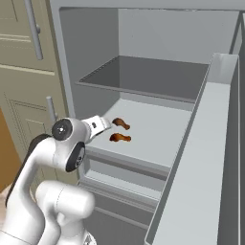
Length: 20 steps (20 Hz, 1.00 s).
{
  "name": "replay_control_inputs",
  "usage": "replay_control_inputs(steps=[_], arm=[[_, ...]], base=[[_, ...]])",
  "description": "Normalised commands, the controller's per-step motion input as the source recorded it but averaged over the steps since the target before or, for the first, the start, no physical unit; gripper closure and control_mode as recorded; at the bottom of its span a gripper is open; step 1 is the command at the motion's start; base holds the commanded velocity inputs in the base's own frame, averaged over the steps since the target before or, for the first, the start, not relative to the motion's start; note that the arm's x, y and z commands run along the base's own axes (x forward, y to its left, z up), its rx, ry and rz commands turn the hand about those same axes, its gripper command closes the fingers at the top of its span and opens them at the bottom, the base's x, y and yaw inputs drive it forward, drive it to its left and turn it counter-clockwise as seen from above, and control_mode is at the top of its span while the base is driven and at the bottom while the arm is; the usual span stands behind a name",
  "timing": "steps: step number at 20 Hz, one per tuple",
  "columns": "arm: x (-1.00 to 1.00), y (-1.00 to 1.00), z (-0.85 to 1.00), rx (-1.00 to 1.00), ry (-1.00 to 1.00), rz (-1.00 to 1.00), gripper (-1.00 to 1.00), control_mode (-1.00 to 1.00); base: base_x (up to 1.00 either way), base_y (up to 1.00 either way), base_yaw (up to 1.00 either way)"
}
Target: Place the chicken drumstick on the counter behind the older chicken drumstick on the same shelf of the fridge to maintain FIFO order. Close the fridge door when finished.
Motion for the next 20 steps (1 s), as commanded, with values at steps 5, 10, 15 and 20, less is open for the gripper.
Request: replay_control_inputs(steps=[5,10,15,20], arm=[[-0.39,0.0,-0.02,0.0,0.02,-0.09,-1.0,-1.0],[0.0,0.05,-0.05,-0.04,0.0,0.0,-1.0,1.0],[0.0,0.0,0.0,0.0,0.0,0.0,-1.0,1.0],[0.0,0.0,0.0,0.0,0.0,0.0,-1.0,1.0]], base=[[0.0,0.0,0.0],[-0.26,0.04,0.0],[-0.99,0.37,-0.22],[-0.91,0.41,-0.34]])
